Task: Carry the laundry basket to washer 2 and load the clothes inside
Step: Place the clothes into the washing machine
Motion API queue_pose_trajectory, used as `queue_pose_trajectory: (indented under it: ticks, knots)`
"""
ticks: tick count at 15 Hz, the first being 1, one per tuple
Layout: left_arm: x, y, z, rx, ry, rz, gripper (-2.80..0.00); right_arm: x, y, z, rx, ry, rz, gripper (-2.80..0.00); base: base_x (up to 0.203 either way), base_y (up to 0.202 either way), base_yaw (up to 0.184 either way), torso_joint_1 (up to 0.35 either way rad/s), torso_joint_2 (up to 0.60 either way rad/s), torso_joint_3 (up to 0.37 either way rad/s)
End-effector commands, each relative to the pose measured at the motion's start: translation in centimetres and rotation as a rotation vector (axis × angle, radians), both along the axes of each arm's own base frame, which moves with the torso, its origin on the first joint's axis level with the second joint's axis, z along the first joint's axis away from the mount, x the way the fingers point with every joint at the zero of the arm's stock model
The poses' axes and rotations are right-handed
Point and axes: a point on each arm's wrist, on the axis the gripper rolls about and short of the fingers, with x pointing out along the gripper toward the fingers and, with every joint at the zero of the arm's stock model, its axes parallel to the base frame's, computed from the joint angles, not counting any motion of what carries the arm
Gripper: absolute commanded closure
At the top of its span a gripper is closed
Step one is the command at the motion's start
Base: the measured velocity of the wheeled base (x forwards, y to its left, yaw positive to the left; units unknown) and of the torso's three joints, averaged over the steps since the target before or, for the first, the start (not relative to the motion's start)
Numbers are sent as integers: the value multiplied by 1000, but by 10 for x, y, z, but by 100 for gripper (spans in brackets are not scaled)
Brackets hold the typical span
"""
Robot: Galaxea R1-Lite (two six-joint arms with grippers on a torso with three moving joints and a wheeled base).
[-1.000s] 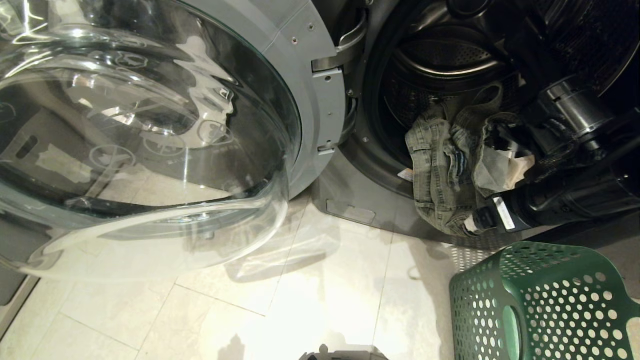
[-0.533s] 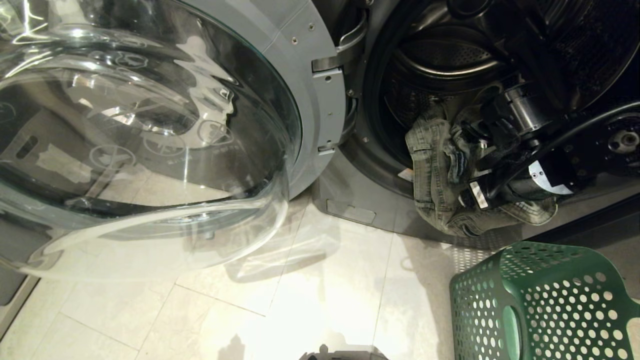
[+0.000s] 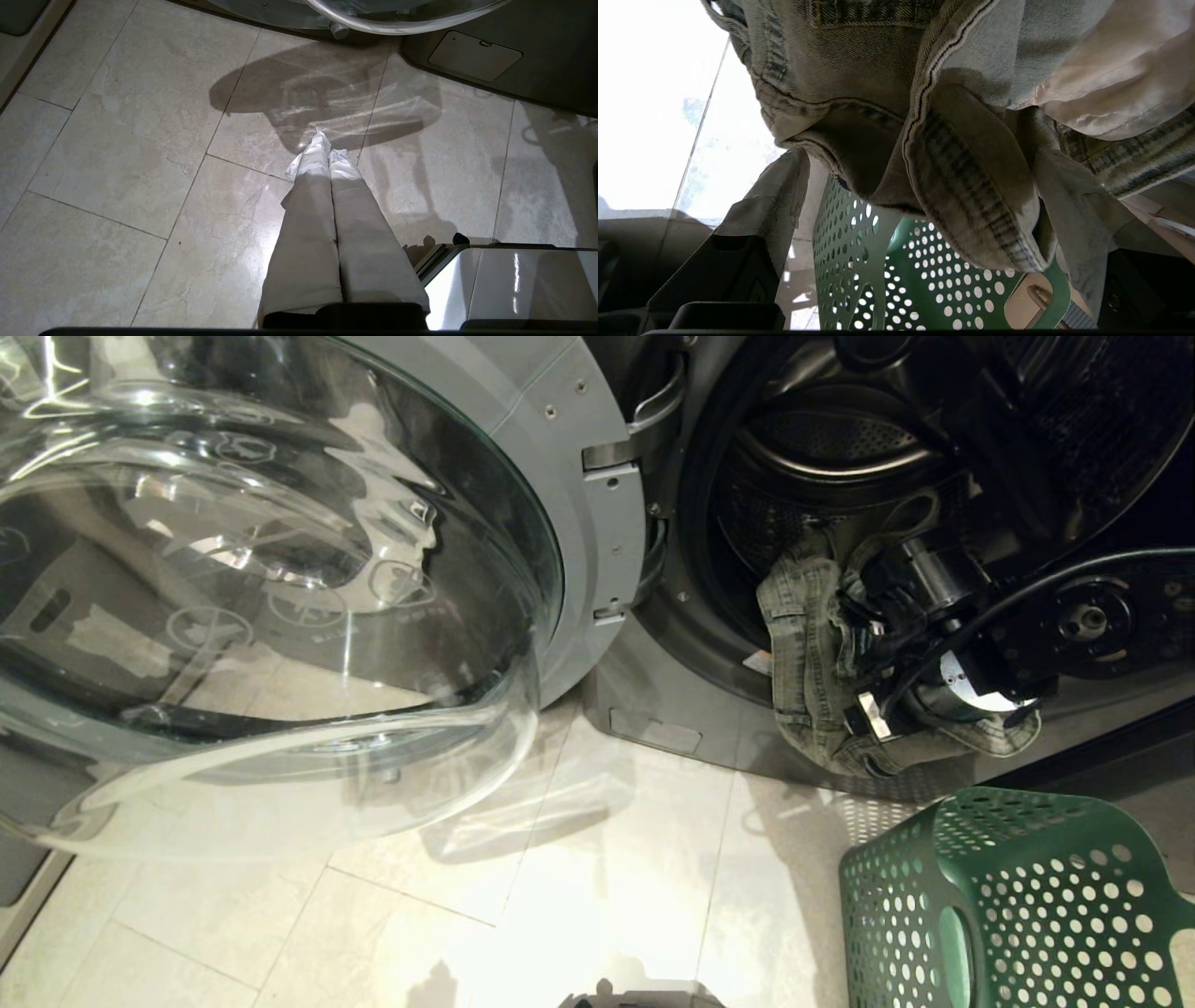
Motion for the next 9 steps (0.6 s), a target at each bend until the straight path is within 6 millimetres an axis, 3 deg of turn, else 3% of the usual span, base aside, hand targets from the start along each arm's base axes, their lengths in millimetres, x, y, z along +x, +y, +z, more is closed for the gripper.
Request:
queue_pose_trajectory:
  ticks: [1, 9]
  knots:
    - [0, 0, 0, 0, 0, 0, 0, 11, -3, -12, -13, 27, -20, -280, 0, 0, 0, 0, 0, 0]
    - [0, 0, 0, 0, 0, 0, 0, 46, -8, -16, -2, -8, -65, -280, 0, 0, 0, 0, 0, 0]
